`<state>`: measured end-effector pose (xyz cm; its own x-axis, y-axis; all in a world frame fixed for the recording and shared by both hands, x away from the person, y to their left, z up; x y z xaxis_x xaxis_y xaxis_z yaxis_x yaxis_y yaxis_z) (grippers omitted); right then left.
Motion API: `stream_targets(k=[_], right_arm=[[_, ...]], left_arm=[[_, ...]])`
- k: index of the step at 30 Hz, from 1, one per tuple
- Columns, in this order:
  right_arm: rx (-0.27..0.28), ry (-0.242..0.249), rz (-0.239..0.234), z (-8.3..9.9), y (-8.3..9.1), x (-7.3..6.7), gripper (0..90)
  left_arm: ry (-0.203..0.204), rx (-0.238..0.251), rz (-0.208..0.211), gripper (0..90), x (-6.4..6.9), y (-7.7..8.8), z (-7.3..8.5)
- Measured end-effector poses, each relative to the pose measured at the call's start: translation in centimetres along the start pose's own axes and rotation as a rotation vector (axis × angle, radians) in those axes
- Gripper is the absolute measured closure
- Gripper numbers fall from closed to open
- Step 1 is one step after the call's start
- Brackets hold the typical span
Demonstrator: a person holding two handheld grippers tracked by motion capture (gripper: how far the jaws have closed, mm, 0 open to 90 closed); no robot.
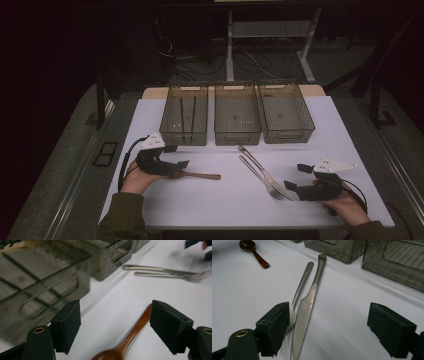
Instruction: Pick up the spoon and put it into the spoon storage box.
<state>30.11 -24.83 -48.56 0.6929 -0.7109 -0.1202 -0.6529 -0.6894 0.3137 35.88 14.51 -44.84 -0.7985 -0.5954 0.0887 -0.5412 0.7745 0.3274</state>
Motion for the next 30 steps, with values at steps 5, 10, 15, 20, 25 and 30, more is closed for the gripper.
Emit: stream_targets(k=[5, 10, 15, 20, 25, 30], right_arm=[[-0.002, -0.001, -0.006, 0.0, -0.1, -0.1, 17.4], [-0.004, 0.000, -0.009, 0.0, -0.1, -0.1, 17.4], [-0.010, -0.006, -0.006, 0.1, -0.2, -0.2, 17.4], [-0.010, -0.002, -0.010, 0.2, -0.3, -0.2, 17.4], [-0.010, -0.003, -0.009, 0.2, -0.3, -0.1, 17.4], [-0.009, -0.004, -0.007, 0.1, -0.2, -0.1, 17.4]], left_arm=[[0.017, -0.010, -0.044, 24.3, -1.4, 1.0, 1.1], [0.041, -0.039, -0.057, 24.2, -2.3, 1.3, 2.4], [0.045, -0.074, -0.048, 24.7, -2.3, 1.1, 3.3], [0.028, -0.122, -0.035, 26.9, -1.8, 0.8, 4.0], [0.020, -0.163, -0.028, 29.1, -1.6, 0.7, 4.9], [0.010, -0.189, -0.026, 31.7, -1.4, 0.9, 5.4]])
Point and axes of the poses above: each handheld gripper's, and its own axes: y roughly backward along the jaws, z roughly out of its underside, x roughly to its right, the point moved 8 cm from there along -y, roughly forward along the jaws, and after that the axes turned 15 degrees about x, right-handed, at the moved point
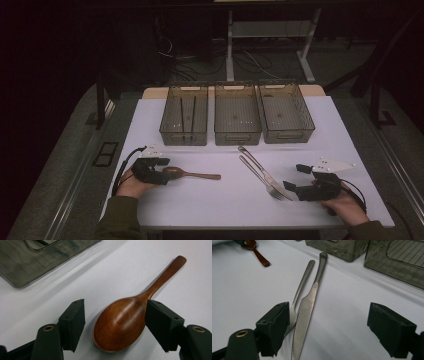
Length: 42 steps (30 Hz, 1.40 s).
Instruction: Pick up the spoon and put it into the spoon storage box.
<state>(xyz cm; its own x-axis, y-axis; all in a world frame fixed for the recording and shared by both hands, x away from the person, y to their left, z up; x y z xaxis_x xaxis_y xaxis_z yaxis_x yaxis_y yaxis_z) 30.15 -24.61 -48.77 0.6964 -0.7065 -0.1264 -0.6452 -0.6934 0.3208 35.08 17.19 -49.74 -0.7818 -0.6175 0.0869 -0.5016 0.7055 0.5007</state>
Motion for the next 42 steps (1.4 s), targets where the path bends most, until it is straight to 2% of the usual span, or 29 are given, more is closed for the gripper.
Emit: stream_targets(k=[2, 9, 11, 19, 38, 42], right_arm=[[0.000, 0.000, 0.000, 0.0, 0.0, 0.0, 17.4], [0.000, 0.000, 0.003, 0.0, 0.0, 0.0, 17.4], [-0.001, 0.001, 0.002, 0.0, 0.0, 0.0, 17.4], [0.002, 0.000, 0.003, 0.0, 0.1, 0.0, 17.4], [0.002, 0.001, 0.004, 0.0, 0.1, 0.1, 17.4], [0.001, 0.003, 0.004, 0.0, 0.1, 0.1, 17.4]], left_arm=[[0.007, 0.000, -0.004, 32.8, 0.0, 0.0, 0.1], [-0.018, -0.027, -0.003, 34.9, 0.1, 0.0, 0.3], [-0.013, -0.026, -0.004, 35.8, 0.2, -0.1, 0.3], [-0.058, -0.042, 0.000, 42.4, 0.4, -0.1, 0.4], [-0.102, -0.052, 0.046, 58.7, 1.2, 0.6, 0.7], [-0.122, -0.052, 0.053, 62.0, 1.4, 0.7, 0.7]])
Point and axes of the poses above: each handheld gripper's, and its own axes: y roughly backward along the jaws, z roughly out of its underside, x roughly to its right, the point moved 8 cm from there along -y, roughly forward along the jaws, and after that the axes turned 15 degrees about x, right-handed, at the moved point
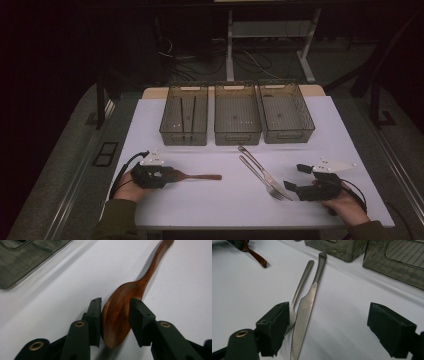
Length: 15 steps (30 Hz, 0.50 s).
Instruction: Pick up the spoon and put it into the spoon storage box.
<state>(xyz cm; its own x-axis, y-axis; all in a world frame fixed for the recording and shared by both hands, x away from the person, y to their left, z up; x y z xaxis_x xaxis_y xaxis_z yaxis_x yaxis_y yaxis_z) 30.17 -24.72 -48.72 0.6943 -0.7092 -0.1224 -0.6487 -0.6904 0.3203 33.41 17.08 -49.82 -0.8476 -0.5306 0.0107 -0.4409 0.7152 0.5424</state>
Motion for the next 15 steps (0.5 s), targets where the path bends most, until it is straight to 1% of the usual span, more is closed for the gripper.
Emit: stream_targets(k=[5, 7, 10, 15], right_arm=[[-0.001, -0.001, 0.000, 0.02, -0.01, 0.00, 17.4], [-0.001, -0.002, 0.000, 0.01, -0.01, 0.00, 17.4], [-0.003, 0.001, -0.001, 0.03, -0.02, -0.03, 17.4], [-0.004, 0.000, -0.001, 0.07, -0.04, -0.04, 17.4]], left_arm=[[-0.021, 0.003, -0.001, 66.5, 0.10, 0.28, -0.01], [-0.018, 0.007, -0.004, 68.8, 0.20, 0.38, -0.04], [-0.024, 0.008, 0.000, 71.7, 0.21, 0.55, -0.08], [-0.021, 0.016, 0.014, 76.3, 0.32, 0.66, -0.25]])
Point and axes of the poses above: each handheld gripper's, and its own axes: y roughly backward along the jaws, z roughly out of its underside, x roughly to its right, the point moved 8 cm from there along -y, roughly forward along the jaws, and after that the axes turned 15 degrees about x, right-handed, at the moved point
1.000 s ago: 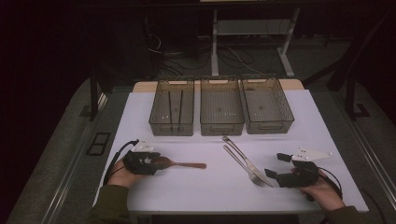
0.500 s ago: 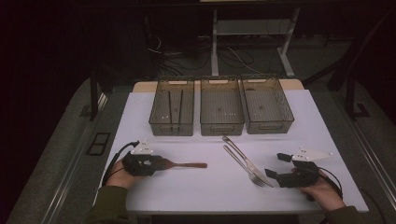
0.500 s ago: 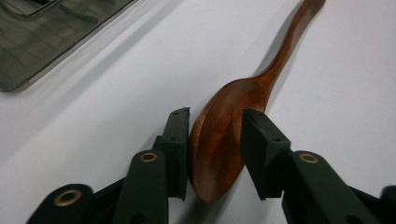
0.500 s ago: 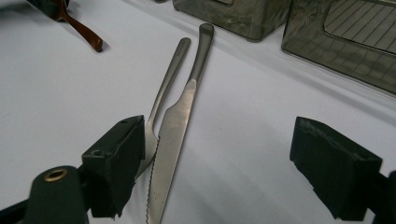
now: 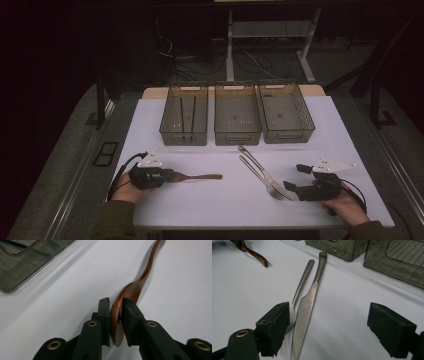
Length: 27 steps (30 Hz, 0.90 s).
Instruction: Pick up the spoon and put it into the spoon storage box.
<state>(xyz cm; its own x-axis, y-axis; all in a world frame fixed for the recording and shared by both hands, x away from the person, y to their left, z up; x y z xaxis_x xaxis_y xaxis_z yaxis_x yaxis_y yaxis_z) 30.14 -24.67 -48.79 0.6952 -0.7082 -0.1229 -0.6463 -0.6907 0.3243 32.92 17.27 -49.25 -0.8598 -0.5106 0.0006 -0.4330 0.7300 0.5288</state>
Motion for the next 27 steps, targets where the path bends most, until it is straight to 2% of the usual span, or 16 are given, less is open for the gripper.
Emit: stream_targets(k=[4, 10, 14, 20, 27], right_arm=[[-0.004, -0.002, -0.001, 0.1, 0.0, -0.1, 17.4], [-0.003, 0.002, -0.004, 0.0, 0.0, -0.1, 17.4], [-0.002, 0.001, -0.005, 0.0, -0.1, -0.1, 17.4], [-0.005, 0.004, -0.005, 0.1, -0.3, -0.2, 17.2], [-0.006, -0.003, 0.008, 0.3, -0.6, -0.3, 11.0]], left_arm=[[0.004, -0.002, 0.015, 80.0, 0.1, 0.1, -0.1], [0.002, 0.008, 0.007, 81.6, 0.0, 0.2, -0.5], [0.027, 0.062, -0.009, 81.7, 0.0, 0.6, -1.3], [0.040, 0.122, -0.033, 81.7, -0.1, 0.9, -2.8], [0.059, 0.152, -0.059, 81.7, 0.1, 0.8, -4.1]])
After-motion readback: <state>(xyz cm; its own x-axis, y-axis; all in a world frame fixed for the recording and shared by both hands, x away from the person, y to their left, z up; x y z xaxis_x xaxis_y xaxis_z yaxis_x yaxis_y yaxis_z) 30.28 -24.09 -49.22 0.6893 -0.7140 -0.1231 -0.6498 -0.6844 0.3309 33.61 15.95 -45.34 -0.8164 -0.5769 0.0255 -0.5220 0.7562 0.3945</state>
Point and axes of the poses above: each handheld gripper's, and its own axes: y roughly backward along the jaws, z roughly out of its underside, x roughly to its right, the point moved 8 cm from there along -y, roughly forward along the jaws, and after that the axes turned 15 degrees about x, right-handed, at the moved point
